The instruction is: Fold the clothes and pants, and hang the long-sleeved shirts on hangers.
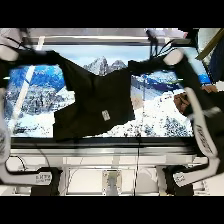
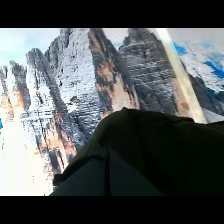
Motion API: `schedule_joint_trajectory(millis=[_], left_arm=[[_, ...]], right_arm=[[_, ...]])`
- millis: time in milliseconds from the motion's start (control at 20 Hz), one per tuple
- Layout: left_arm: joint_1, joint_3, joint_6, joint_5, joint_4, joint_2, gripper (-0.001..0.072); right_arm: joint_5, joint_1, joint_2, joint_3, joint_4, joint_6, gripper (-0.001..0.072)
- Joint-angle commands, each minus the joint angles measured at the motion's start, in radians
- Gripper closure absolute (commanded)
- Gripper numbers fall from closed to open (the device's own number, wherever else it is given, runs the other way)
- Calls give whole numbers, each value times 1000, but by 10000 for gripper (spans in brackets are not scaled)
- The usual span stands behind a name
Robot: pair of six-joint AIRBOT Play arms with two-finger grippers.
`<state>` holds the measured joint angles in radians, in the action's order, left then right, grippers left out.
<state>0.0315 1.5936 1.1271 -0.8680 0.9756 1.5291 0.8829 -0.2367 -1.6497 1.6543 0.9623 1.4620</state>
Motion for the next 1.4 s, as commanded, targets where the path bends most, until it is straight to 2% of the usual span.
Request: schedule_joint_trajectory(millis=[0, 100, 200, 250, 300, 350, 500, 550, 600, 650, 750, 800, 850, 900, 1000, 1050, 1150, 1200, 1300, 1350], left_arm=[[-46, 1, 2, 280, 27, 216, 698], [-55, 1, 2, 369, 25, 255, 697], [-55, 1, 3, 373, 16, 256, 684], [-55, 2, 3, 370, 10, 247, 519], [-52, 2, 6, 362, 4, 229, 187], [-43, 1, 30, 338, 5, 201, 61], [40, 1, 41, 90, 13, 62, 65], [84, 0, 63, -14, 32, 14, 137], [137, -9, 115, -121, 57, -37, 179], [190, -35, 153, -217, 72, -85, 183], [300, -188, 155, -389, 84, -208, 187], [352, -327, 148, -422, 83, -294, 221], [398, -489, 149, -407, 80, -394, 222], [437, -644, 151, -372, 61, -492, 222], [499, -926, 170, -298, 5, -680, 221], [521, -1029, 225, -266, -5, -751, 221], [566, -1180, 431, -235, -4, -845, 221], [584, -1228, 494, -242, -4, -861, 221], [610, -1295, 565, -247, -18, -848, 221], [620, -1308, 564, -243, -37, -828, 221]], right_arm=[[-475, 0, -210, 1, -19, 21, 677], [-679, 0, -253, 2, -28, 64, 676], [-770, 3, -257, 3, -24, 74, 671], [-769, 8, -256, 12, -26, 74, 572], [-731, 21, -254, 33, -29, 75, 328], [-649, 40, -247, 62, -29, 74, 221], [-248, 145, -193, 168, 5, 69, 222], [-107, 188, -163, 195, 27, 61, 222], [24, 236, -117, 206, 52, 41, 223], [134, 279, -63, 205, 84, 16, 226], [282, 341, 52, 181, 160, -29, 242], [344, 365, 119, 143, 179, -58, 244], [403, 381, 187, 82, 179, -90, 245], [423, 388, 254, -1, 179, -110, 244], [328, 392, 392, -233, 148, -121, 243], [247, 392, 450, -361, 98, -118, 240], [114, 392, 516, -575, -59, -119, 210], [71, 392, 526, -647, -134, -122, 185], [31, 392, 525, -732, -253, -190, 181], [34, 392, 525, -747, -280, -231, 181]])
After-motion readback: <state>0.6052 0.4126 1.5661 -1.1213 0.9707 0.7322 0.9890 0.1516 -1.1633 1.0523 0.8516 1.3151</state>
